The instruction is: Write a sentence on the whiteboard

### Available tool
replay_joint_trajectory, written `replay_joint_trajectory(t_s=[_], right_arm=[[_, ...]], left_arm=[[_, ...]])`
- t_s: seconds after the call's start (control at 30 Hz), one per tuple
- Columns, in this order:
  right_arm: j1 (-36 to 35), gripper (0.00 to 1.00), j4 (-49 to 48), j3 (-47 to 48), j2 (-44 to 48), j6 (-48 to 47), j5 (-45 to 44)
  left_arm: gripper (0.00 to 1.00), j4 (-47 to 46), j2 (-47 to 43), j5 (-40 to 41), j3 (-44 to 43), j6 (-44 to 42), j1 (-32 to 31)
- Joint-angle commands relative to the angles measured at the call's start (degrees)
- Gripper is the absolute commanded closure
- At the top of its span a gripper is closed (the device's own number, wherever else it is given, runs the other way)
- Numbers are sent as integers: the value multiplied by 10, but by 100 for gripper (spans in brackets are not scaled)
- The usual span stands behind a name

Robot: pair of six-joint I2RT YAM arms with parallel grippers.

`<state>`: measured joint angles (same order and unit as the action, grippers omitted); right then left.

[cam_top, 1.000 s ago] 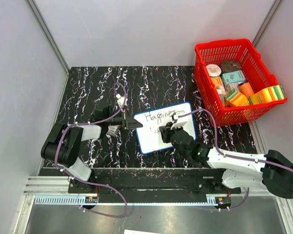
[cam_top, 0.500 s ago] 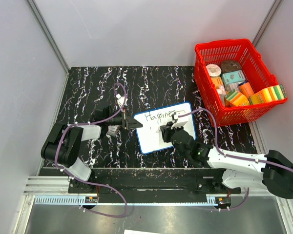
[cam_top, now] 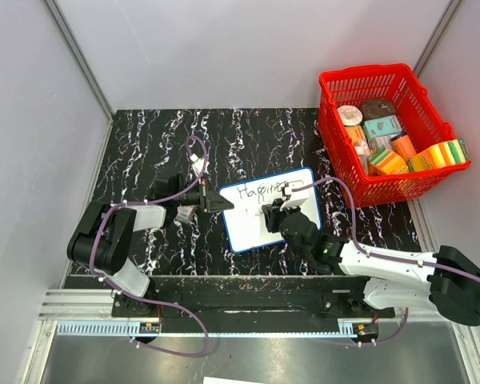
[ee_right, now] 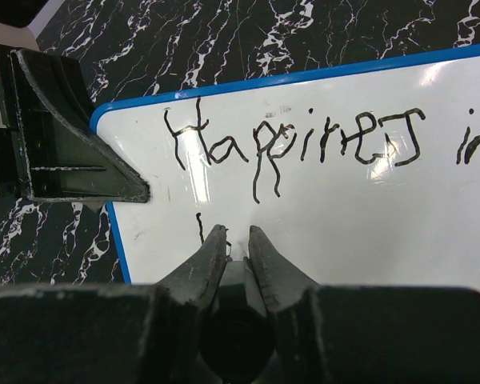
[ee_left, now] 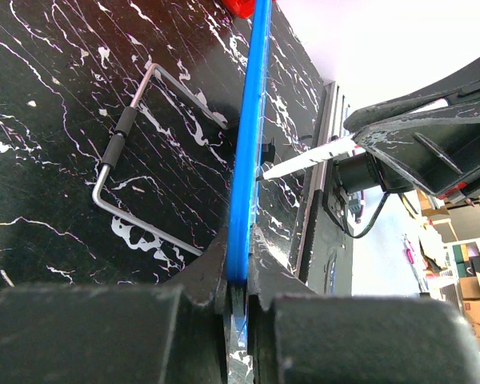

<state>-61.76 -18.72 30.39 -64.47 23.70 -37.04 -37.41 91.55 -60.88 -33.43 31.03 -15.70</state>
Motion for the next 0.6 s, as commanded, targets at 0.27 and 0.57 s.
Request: replay_joint_trajectory(t_s=[0.27, 0.57], right_arm=[[8, 100, 8, -8, 6, 9, -2], [8, 100, 17, -18, 10, 18, 1]], left_arm=[[100, 17, -2, 60, -2, -70, -3], [100, 18, -3, 61, -1, -70, -3]])
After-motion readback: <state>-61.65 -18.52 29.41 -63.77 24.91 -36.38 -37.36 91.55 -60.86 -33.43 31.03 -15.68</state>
